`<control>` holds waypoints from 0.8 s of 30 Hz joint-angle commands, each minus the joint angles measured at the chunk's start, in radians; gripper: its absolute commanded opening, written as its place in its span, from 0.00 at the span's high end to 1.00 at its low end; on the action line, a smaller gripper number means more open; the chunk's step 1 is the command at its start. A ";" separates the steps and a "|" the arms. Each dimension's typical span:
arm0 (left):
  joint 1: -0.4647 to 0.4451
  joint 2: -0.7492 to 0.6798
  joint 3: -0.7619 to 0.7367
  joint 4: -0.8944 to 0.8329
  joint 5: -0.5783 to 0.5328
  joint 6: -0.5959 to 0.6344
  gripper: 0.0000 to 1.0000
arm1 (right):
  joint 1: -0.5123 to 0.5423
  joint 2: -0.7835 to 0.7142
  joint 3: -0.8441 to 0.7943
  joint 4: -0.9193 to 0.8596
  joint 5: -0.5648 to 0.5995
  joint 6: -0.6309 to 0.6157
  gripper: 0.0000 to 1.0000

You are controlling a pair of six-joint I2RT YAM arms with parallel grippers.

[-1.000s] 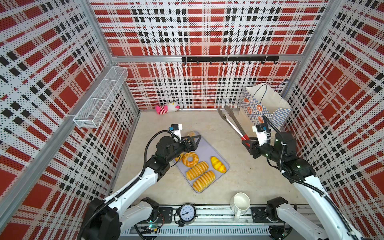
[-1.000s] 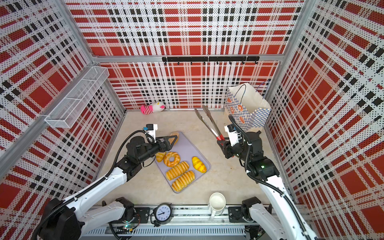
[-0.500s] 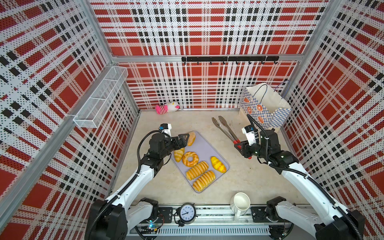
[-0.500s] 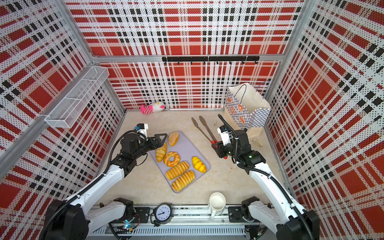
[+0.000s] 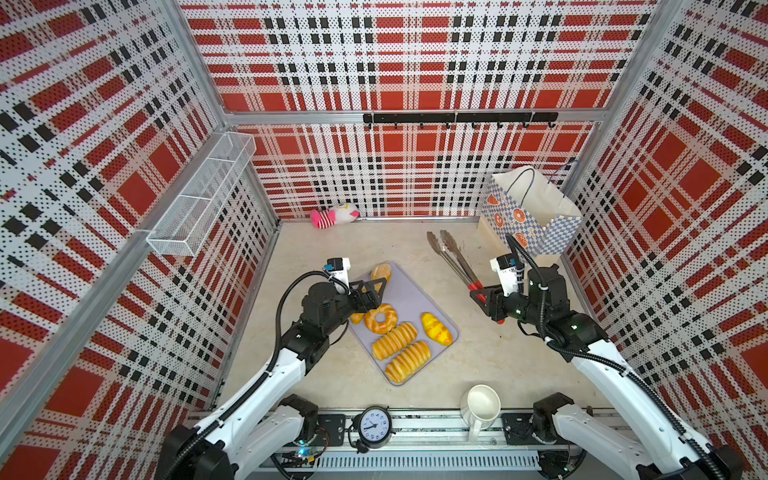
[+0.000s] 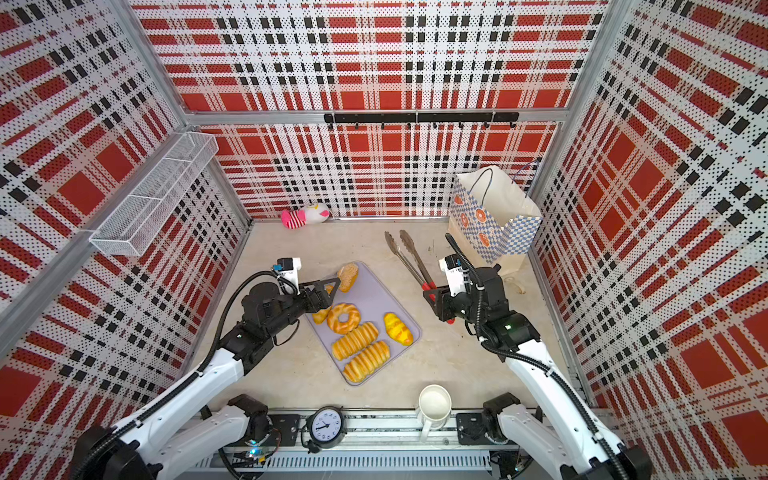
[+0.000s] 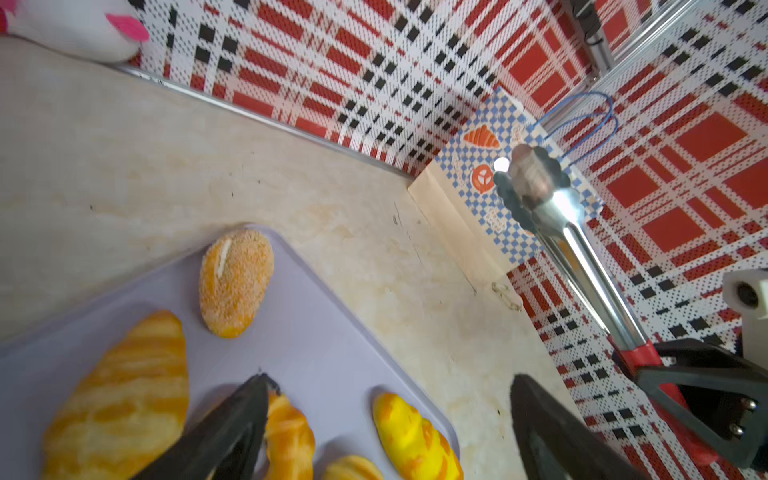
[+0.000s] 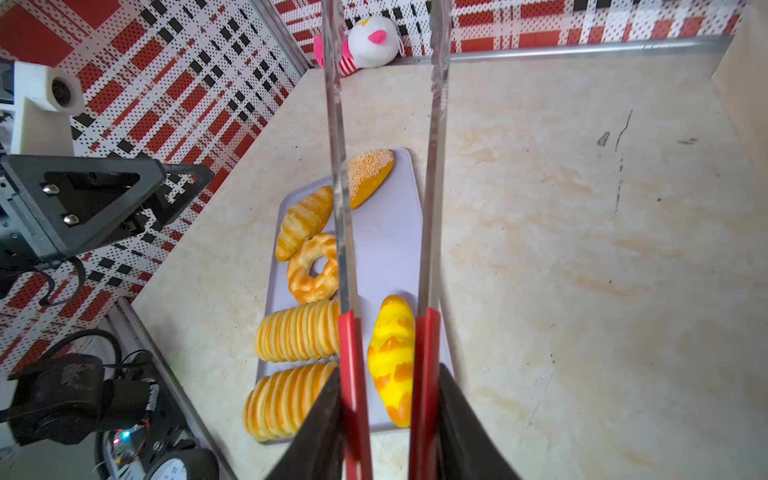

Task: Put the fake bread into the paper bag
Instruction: 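Move the empty tongs back toward the tray with the right gripper, then lower the tongs around the yellow-orange spotted bun on the tray edge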

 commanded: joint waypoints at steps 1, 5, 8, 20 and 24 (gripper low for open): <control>-0.060 -0.057 0.089 -0.178 -0.086 -0.068 0.06 | 0.016 -0.039 0.008 -0.001 -0.052 0.122 0.69; -0.068 -0.136 0.121 -0.289 -0.128 -0.119 0.05 | 0.024 -0.075 0.055 -0.141 -0.042 0.153 0.68; -0.069 -0.198 0.101 -0.326 -0.124 -0.131 0.05 | 0.031 -0.122 0.079 -0.248 0.030 0.107 0.68; -0.082 -0.417 -0.024 -0.362 -0.031 -0.185 0.04 | 0.032 -0.278 0.115 -0.523 0.144 -0.051 0.68; -0.085 -0.431 -0.064 -0.319 0.021 -0.189 0.03 | 0.032 -0.273 0.117 -0.539 0.081 -0.078 0.68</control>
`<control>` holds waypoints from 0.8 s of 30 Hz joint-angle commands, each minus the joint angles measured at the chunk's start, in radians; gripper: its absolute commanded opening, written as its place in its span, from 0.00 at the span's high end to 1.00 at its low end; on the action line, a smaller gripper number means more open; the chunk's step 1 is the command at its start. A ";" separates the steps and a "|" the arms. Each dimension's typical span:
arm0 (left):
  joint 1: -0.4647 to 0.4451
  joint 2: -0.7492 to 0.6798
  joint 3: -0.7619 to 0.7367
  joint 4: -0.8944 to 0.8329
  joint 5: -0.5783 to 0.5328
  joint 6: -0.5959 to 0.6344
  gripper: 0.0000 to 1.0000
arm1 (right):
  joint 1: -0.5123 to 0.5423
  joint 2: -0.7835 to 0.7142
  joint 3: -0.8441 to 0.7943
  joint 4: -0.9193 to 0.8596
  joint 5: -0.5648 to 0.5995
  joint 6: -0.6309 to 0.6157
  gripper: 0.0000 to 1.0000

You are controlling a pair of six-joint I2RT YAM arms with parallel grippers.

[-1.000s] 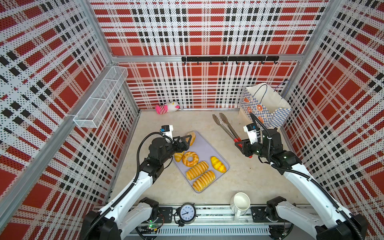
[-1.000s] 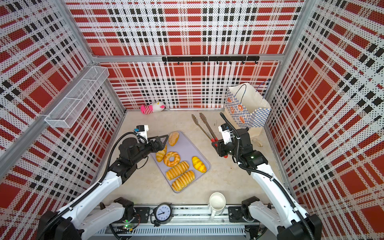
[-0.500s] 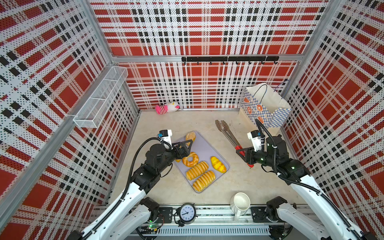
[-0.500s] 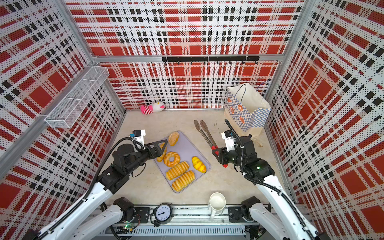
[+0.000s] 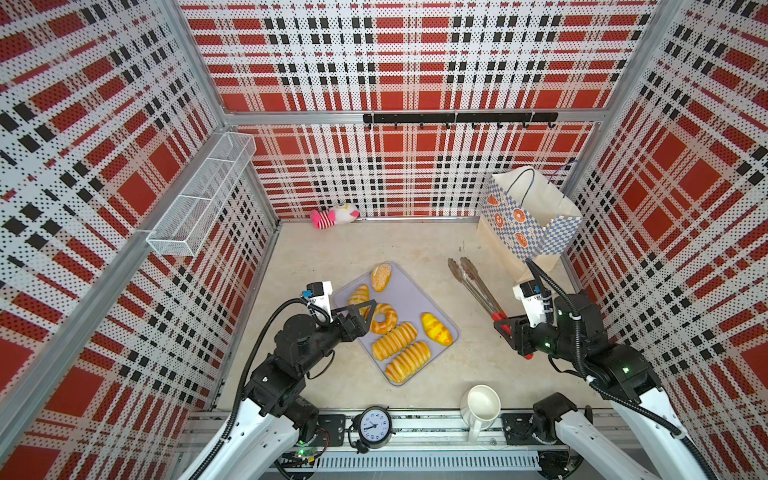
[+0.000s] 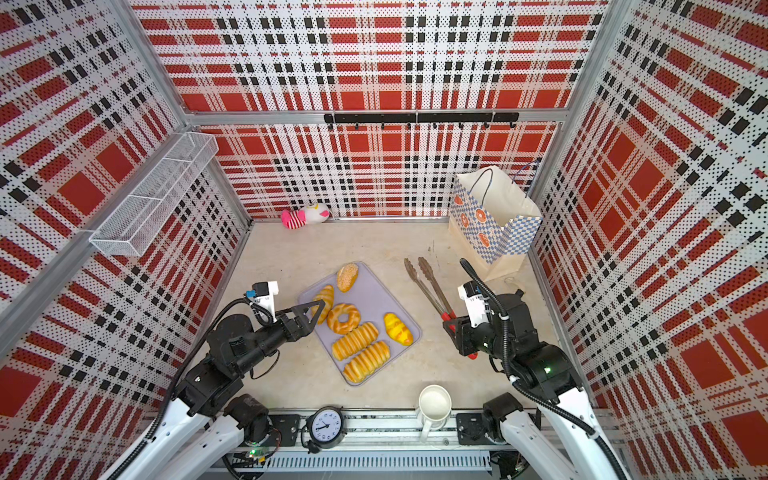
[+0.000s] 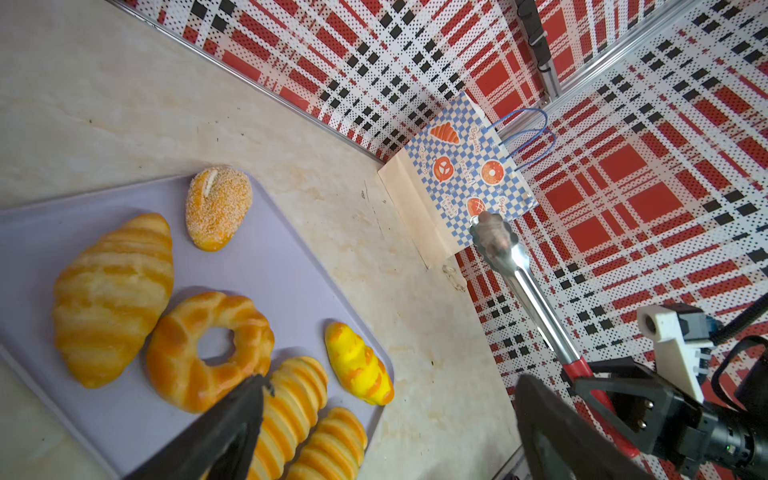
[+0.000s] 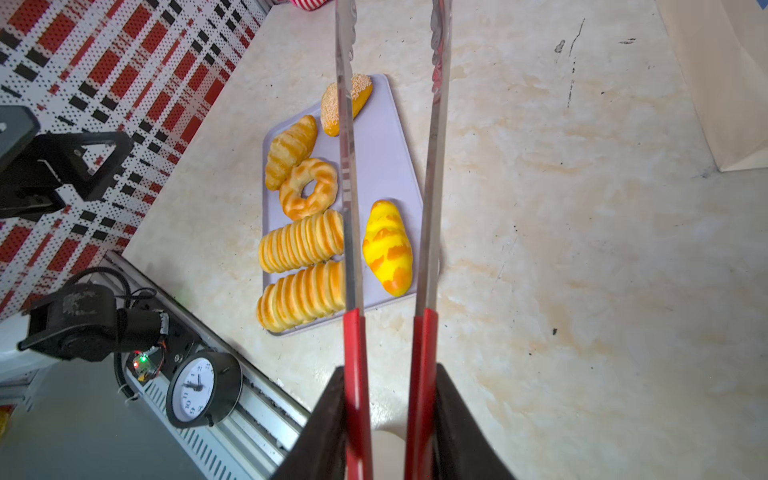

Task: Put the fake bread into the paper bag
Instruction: 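Lower the tongs around the yellow-orange spotted bun on the tray edge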

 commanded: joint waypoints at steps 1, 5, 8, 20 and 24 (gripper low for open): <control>-0.008 0.003 -0.026 0.045 0.070 -0.009 0.02 | 0.006 0.004 0.028 -0.028 -0.032 -0.055 0.68; -0.007 0.081 -0.031 0.138 0.096 -0.005 0.01 | 0.006 0.066 0.049 0.007 -0.047 -0.065 0.68; -0.006 0.200 0.001 0.190 0.105 0.006 0.01 | 0.005 0.135 0.083 0.067 -0.050 -0.049 0.68; -0.015 0.460 0.021 0.343 0.186 0.043 0.02 | 0.008 0.241 0.174 0.056 0.139 -0.334 0.66; -0.009 0.466 0.074 0.262 0.166 0.128 0.00 | 0.009 0.167 0.145 0.022 0.155 -0.437 0.67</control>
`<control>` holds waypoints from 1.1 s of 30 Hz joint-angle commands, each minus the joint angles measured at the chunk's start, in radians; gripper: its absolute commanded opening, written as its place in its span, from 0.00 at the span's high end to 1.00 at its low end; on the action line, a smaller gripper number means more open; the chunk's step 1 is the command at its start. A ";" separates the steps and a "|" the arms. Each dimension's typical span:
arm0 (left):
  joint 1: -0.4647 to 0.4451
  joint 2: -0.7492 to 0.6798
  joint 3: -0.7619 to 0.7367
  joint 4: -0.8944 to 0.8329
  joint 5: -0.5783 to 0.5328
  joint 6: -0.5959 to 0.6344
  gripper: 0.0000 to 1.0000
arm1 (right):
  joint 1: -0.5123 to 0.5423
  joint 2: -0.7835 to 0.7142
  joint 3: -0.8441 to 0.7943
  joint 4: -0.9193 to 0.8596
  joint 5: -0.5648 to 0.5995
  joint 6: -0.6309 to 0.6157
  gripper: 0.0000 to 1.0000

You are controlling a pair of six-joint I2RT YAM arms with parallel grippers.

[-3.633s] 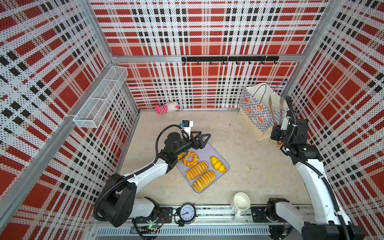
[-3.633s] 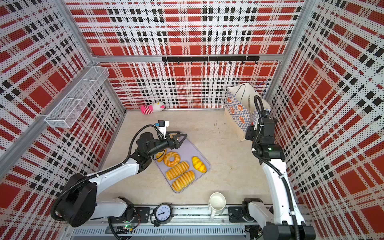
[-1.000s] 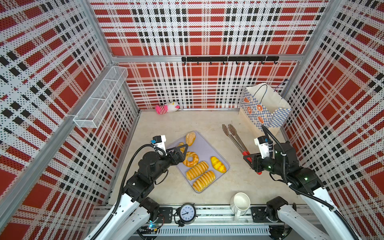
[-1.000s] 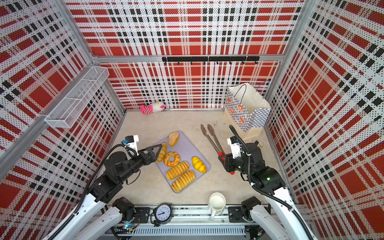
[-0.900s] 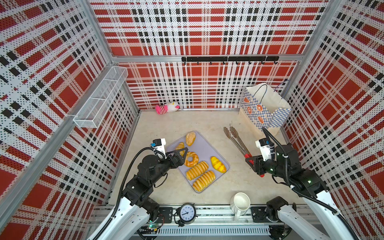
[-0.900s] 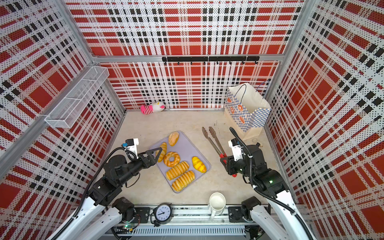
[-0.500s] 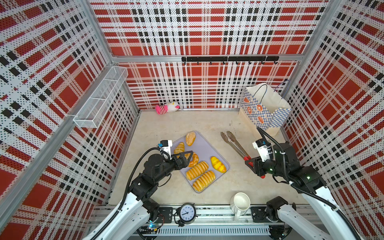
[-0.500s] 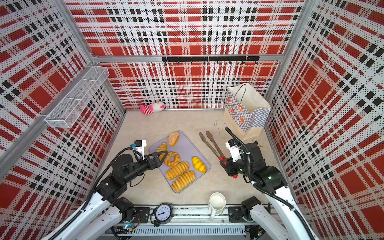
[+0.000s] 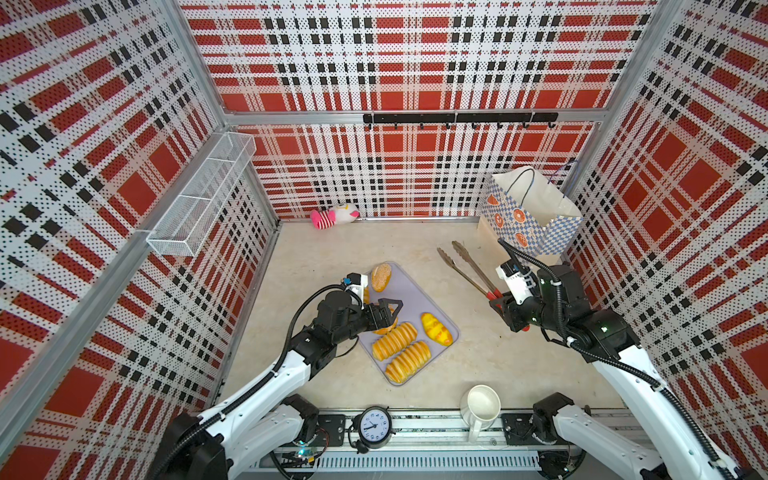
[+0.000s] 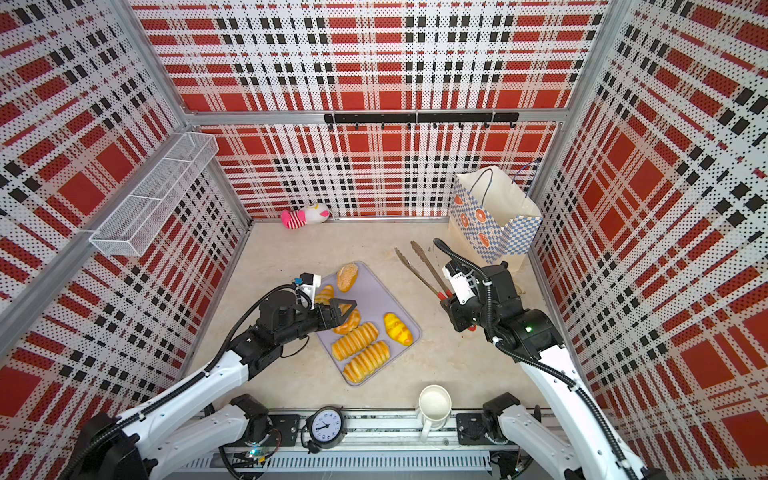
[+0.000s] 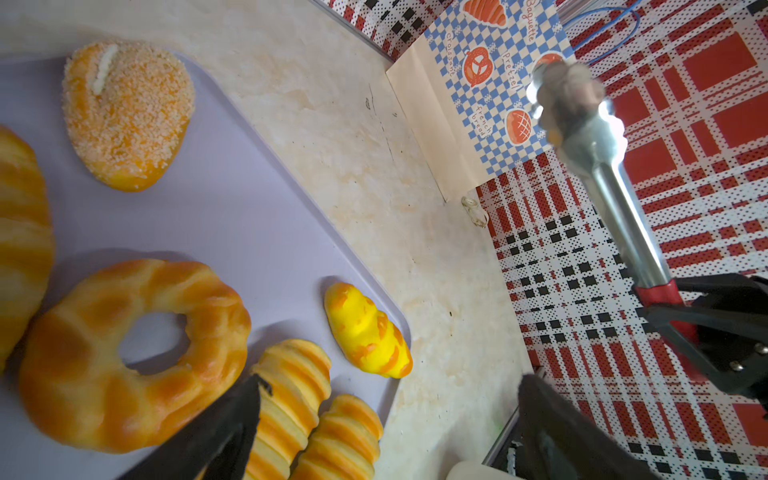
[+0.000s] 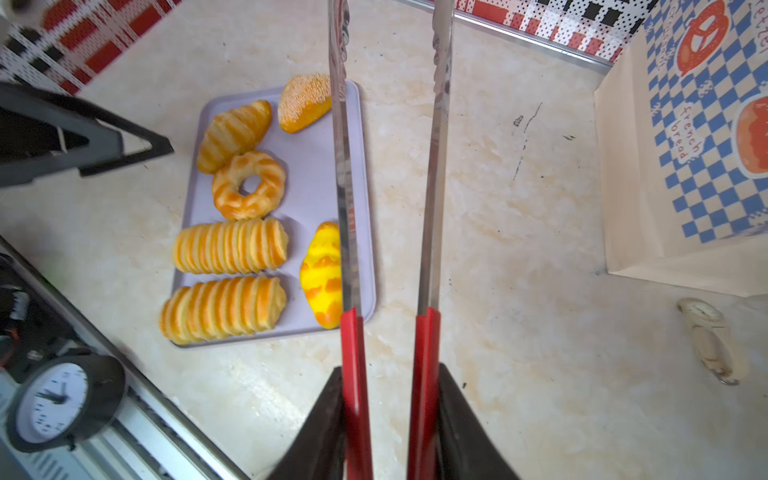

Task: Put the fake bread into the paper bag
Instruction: 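Lower the tongs around the yellow-orange spotted bun on the tray edge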

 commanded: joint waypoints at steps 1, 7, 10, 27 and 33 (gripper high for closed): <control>-0.001 0.010 0.067 -0.024 0.004 0.098 0.00 | 0.006 -0.065 0.008 -0.025 0.021 -0.140 0.67; 0.000 0.077 0.085 -0.041 0.082 0.140 0.00 | 0.025 -0.075 0.049 -0.136 0.072 -0.208 0.68; 0.003 0.093 0.095 -0.038 0.097 0.136 0.00 | 0.055 -0.090 0.036 -0.166 0.119 -0.240 0.69; 0.054 0.182 0.117 -0.034 0.235 0.150 0.01 | 0.132 -0.042 -0.058 -0.218 0.142 -0.345 0.66; 0.092 0.191 0.096 -0.024 0.267 0.140 0.01 | 0.166 0.053 -0.019 -0.272 0.160 -0.350 0.65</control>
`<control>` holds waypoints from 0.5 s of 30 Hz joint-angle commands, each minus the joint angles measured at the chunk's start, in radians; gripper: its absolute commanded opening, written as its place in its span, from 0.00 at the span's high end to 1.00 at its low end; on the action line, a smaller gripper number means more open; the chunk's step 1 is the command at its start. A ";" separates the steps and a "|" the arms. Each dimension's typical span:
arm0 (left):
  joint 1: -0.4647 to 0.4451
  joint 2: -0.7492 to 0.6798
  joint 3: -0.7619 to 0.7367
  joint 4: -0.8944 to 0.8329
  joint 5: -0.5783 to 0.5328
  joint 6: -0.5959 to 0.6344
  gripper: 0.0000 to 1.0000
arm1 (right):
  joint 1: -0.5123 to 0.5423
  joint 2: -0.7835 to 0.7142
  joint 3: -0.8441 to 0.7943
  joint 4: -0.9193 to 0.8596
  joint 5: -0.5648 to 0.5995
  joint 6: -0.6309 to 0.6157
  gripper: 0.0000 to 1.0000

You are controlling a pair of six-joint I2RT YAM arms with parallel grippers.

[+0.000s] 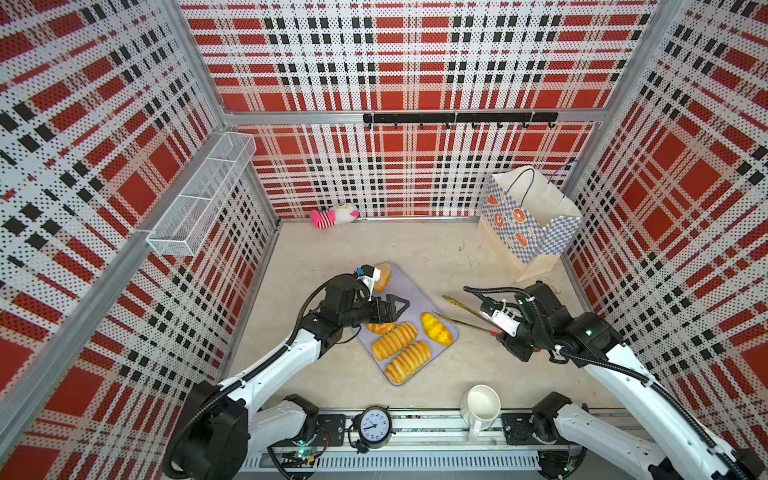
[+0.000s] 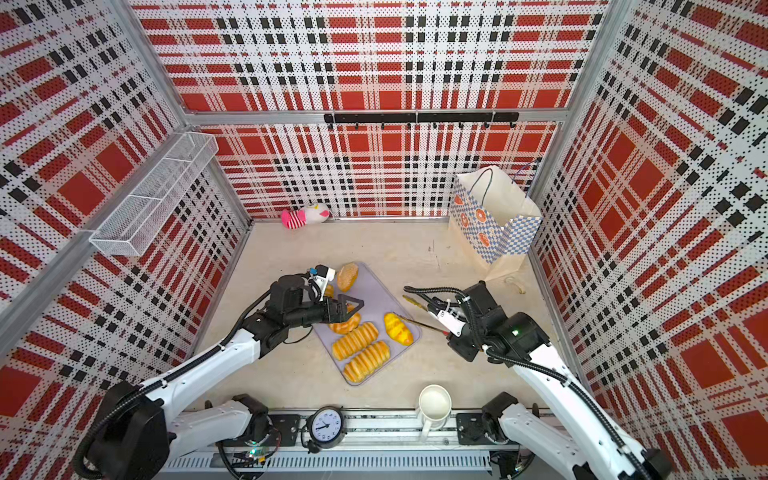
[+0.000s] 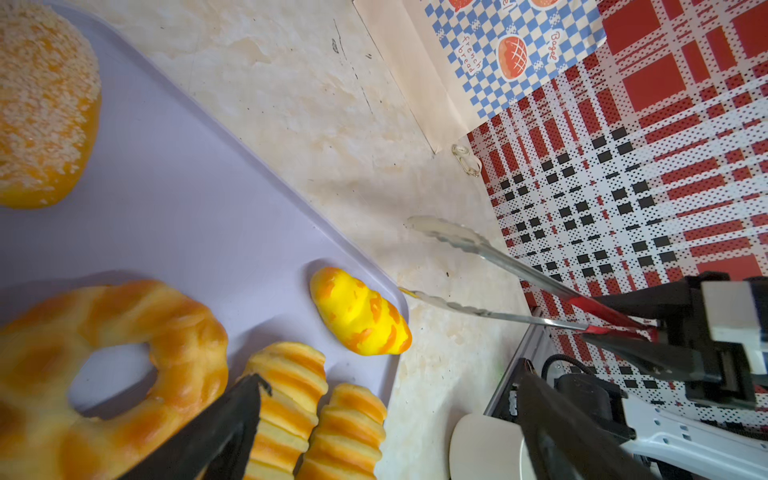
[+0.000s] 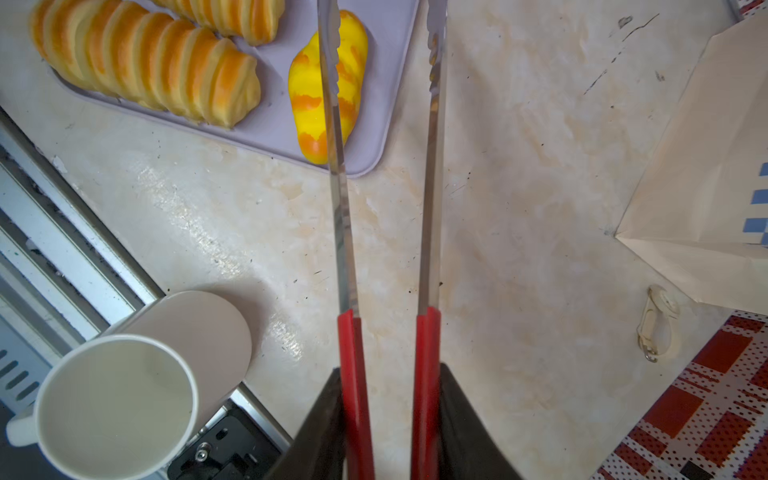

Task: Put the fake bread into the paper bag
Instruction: 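Lower the tongs around the yellow-orange spotted bun on the tray edge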

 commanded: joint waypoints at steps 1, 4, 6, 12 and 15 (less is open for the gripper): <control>0.015 0.011 -0.013 0.018 0.049 0.000 0.01 | 0.026 0.026 0.041 -0.028 0.019 -0.028 0.64; 0.017 0.024 -0.011 0.024 0.073 -0.003 0.02 | 0.052 0.060 0.056 -0.035 0.026 -0.016 0.64; 0.016 0.023 -0.014 0.028 0.076 -0.006 0.02 | 0.058 0.073 0.068 -0.041 0.008 -0.010 0.64; 0.016 0.004 -0.031 0.041 0.070 -0.018 0.03 | 0.061 0.083 0.089 -0.092 -0.021 0.004 0.63; 0.017 0.000 -0.031 0.041 0.070 -0.016 0.03 | 0.064 0.090 0.093 -0.109 -0.029 0.016 0.63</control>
